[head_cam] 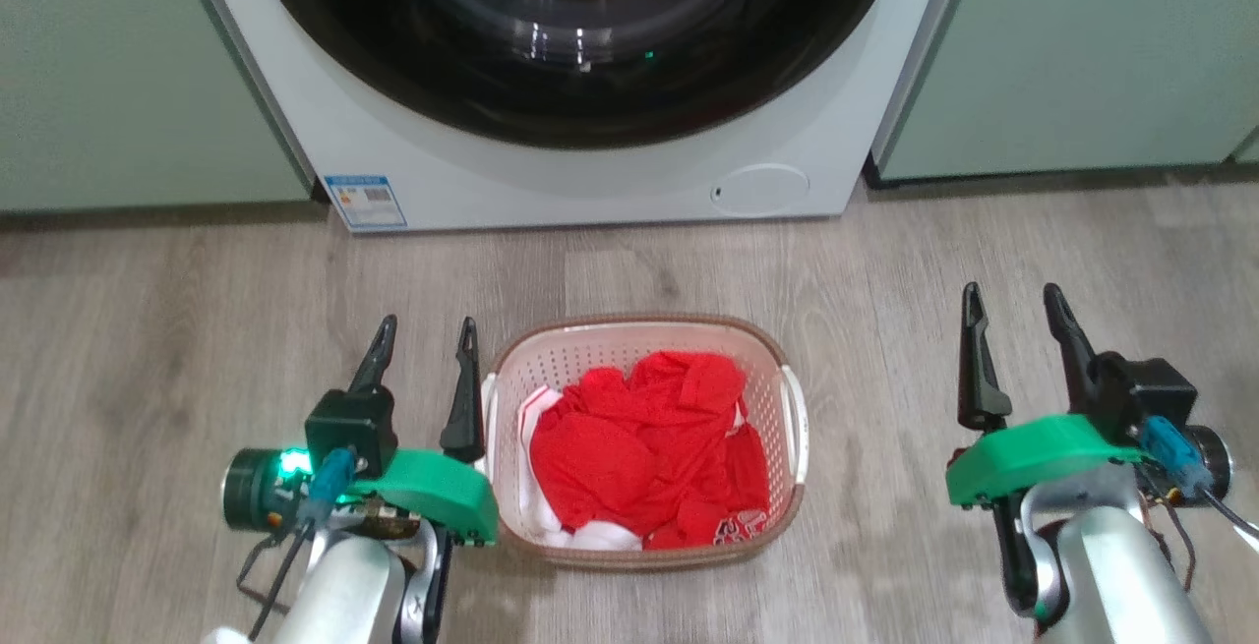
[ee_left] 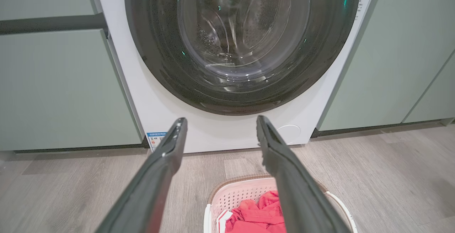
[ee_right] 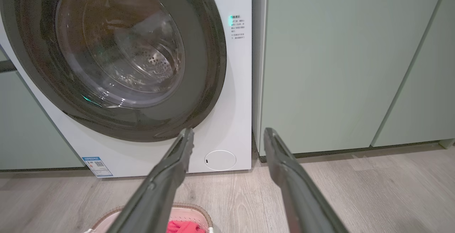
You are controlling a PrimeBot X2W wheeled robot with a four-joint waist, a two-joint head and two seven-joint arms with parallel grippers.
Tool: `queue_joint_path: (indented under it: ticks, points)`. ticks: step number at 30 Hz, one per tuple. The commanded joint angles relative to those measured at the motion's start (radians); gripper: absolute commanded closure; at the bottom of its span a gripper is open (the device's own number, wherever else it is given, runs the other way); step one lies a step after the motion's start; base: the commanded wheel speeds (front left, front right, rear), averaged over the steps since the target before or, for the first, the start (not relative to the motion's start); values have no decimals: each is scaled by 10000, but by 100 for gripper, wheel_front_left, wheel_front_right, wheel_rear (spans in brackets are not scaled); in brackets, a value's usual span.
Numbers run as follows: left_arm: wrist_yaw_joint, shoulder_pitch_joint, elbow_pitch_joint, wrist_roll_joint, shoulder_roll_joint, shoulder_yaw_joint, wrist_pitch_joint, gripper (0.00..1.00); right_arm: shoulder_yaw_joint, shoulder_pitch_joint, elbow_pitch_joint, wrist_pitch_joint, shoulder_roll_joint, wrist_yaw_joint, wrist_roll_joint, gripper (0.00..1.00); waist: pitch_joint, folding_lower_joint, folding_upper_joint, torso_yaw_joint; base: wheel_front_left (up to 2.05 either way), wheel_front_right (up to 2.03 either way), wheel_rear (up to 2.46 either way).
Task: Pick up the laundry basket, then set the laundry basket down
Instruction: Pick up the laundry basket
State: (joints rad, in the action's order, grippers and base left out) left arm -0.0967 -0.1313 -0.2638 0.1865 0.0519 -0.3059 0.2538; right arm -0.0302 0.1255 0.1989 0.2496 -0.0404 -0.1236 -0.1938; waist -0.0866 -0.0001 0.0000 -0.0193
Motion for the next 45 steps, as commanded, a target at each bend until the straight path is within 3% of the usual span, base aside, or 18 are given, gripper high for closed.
queue_joint_path:
  ticks: [1,14,26,36,45]
  points:
    - [23,-648,183,55,-15,373,80,0,-280,614,-79,122,-99,-71,-21,0,-397,1,0,49,0,0,0]
    - [394,-2304,-1695,3,-16,559,80,0,-549,2374,1432,122,-99,-71,-444,0,-2738,1,0,71,0,0,0]
    - [1037,-4545,-4434,-315,-16,581,80,0,-1538,4538,3883,62,-99,-71,-1139,0,-4881,1,0,66,0,0,0]
    - [1575,-6107,-7023,-22,-16,-150,80,0,-2258,5901,6058,-1137,-99,-71,-2136,0,-6048,1,0,-17,0,0,0]
    - [2022,-7262,-9016,583,-16,-926,-72,0,-2951,6854,7182,-2021,-99,-71,-3057,0,-6811,1,0,74,0,0,0]
